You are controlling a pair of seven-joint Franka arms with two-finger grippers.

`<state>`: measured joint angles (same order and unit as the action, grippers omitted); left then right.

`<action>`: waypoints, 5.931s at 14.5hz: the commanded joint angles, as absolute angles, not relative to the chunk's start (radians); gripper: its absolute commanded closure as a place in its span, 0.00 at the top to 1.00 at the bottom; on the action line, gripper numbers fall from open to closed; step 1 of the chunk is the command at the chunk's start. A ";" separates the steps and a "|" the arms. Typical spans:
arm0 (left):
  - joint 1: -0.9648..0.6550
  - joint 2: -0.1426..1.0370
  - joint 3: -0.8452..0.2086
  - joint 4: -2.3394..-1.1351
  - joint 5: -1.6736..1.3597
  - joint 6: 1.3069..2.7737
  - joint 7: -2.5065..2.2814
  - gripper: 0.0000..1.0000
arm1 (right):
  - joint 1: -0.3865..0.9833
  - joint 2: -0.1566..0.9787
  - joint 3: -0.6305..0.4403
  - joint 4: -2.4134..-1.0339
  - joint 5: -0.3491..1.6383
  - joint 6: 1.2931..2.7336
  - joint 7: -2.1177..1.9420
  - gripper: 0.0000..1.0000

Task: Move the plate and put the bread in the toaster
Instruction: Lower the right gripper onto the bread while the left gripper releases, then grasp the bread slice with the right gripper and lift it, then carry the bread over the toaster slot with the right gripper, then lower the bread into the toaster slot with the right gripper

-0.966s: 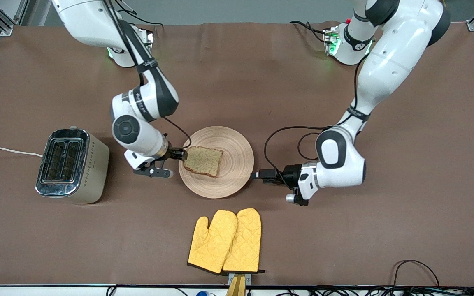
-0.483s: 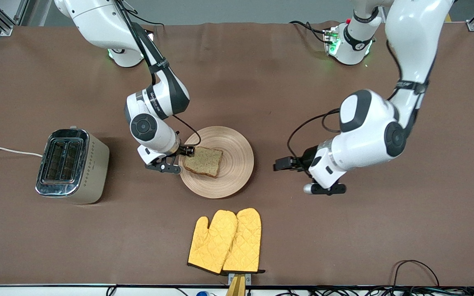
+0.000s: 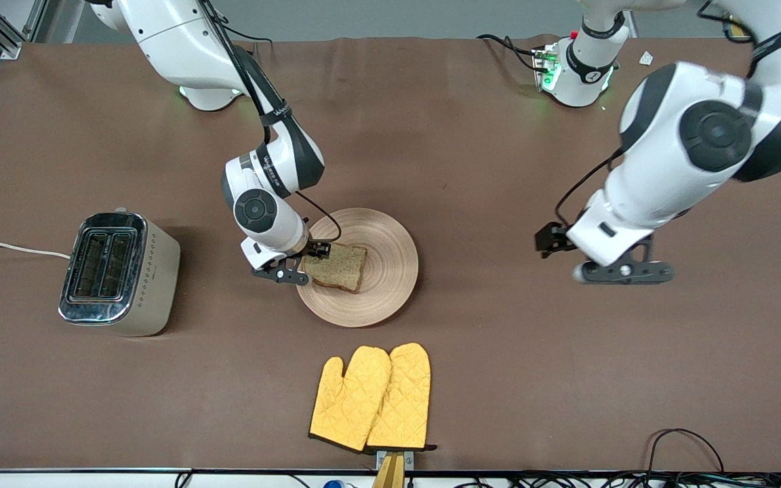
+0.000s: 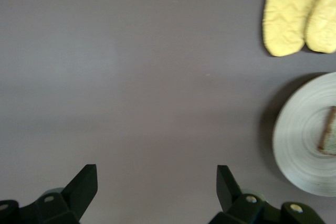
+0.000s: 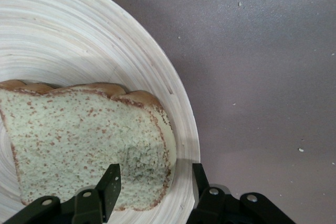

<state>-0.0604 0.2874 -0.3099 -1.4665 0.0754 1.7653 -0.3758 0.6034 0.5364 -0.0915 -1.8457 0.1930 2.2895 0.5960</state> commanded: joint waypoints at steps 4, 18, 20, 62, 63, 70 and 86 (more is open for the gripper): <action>0.104 0.132 -0.308 -1.448 0.097 1.626 -0.362 1.00 | 0.609 0.537 -0.098 -1.856 0.210 2.307 0.604 0.47; 0.198 0.074 -0.304 -1.388 0.097 1.453 -0.193 1.00 | 0.607 0.545 -0.100 -1.858 0.210 2.318 0.603 0.19; 0.193 0.075 -0.305 -1.388 0.097 1.453 -0.193 1.00 | 0.612 0.545 -0.100 -1.856 0.210 2.313 0.601 0.13; -0.064 0.037 -0.040 -1.425 0.064 1.439 -0.115 1.00 | 0.394 0.405 -0.124 -1.548 -0.845 1.402 0.425 0.00; -0.061 0.037 -0.040 -1.425 0.064 1.436 -0.101 1.00 | 0.391 0.405 -0.124 -1.560 -0.845 1.413 0.425 0.00; -0.075 0.038 -0.040 -1.425 0.066 1.437 -0.072 1.00 | 0.382 0.426 -0.124 -1.562 -0.847 1.456 0.431 0.00; -0.060 0.035 -0.037 -1.427 0.072 1.428 -0.058 1.00 | 0.295 0.509 -0.121 -1.566 -0.645 1.589 0.425 0.98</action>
